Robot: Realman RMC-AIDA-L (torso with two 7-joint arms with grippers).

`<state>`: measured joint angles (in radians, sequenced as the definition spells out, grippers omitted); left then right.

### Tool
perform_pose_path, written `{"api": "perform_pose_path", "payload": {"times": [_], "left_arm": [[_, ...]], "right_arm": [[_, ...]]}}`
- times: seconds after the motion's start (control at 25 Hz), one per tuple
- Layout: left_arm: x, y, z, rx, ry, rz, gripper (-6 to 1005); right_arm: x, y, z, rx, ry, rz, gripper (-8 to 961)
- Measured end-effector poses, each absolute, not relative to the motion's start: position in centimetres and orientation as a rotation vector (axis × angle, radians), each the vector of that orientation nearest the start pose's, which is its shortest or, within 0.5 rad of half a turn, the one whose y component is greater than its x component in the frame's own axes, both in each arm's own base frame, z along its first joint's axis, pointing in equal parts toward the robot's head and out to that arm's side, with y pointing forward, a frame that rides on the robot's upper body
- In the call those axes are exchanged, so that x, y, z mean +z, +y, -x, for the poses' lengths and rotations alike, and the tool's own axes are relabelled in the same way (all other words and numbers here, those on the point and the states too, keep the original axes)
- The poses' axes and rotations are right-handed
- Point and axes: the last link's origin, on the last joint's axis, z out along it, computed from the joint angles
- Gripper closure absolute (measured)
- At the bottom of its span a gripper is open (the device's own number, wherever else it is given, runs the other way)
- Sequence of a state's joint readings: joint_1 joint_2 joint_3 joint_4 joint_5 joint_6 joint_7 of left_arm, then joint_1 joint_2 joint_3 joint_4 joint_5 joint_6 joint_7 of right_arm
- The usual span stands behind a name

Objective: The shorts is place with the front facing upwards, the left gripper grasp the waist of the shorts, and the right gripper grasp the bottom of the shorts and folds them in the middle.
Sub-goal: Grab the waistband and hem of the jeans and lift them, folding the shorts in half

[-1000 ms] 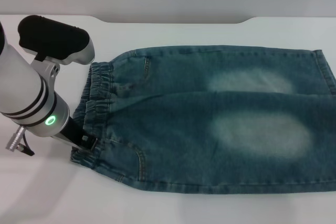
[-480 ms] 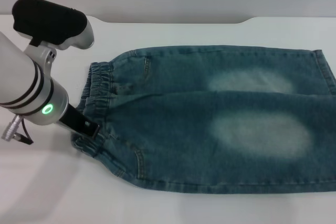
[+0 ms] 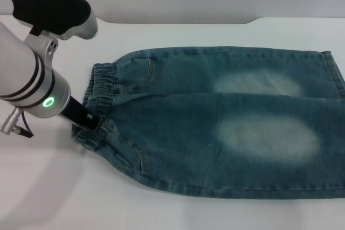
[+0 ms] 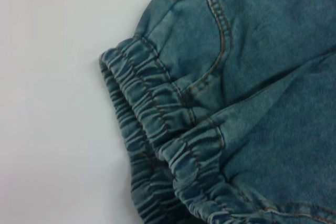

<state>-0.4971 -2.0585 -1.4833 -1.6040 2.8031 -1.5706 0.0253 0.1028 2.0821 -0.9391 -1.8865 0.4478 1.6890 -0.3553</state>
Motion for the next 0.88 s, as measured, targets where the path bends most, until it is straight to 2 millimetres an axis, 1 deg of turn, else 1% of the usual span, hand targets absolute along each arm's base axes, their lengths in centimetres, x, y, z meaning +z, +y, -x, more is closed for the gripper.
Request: {"api": "perform_pose_path", "payload": {"times": [0.12, 0.24, 0.44, 0.64, 0.72, 0.88], "left_arm": [[0.1, 33.4, 16.9, 0.538, -1.124, 2.201, 965], [-0.1, 33.7, 16.6, 0.543, -1.112, 2.207, 965], [-0.2, 33.9, 16.3, 0.543, -1.102, 2.212, 965], [-0.4, 33.9, 16.4, 0.545, -1.103, 2.213, 965], [-0.5, 33.9, 16.5, 0.545, -1.102, 2.215, 965], [-0.5, 33.9, 16.5, 0.542, -1.103, 2.217, 965]], "right_arm": [[14.2, 24.6, -30.1, -0.204, 1.584, 1.771, 145], [13.1, 24.6, -30.3, -0.149, 1.649, 1.807, 147], [12.7, 24.6, -30.5, -0.14, 1.678, 1.816, 149], [11.4, 24.4, -31.4, -0.133, 1.748, 1.833, 152], [11.0, 24.6, -31.3, -0.113, 1.762, 1.857, 153], [10.8, 24.7, -31.3, -0.109, 1.756, 1.863, 155]]}}
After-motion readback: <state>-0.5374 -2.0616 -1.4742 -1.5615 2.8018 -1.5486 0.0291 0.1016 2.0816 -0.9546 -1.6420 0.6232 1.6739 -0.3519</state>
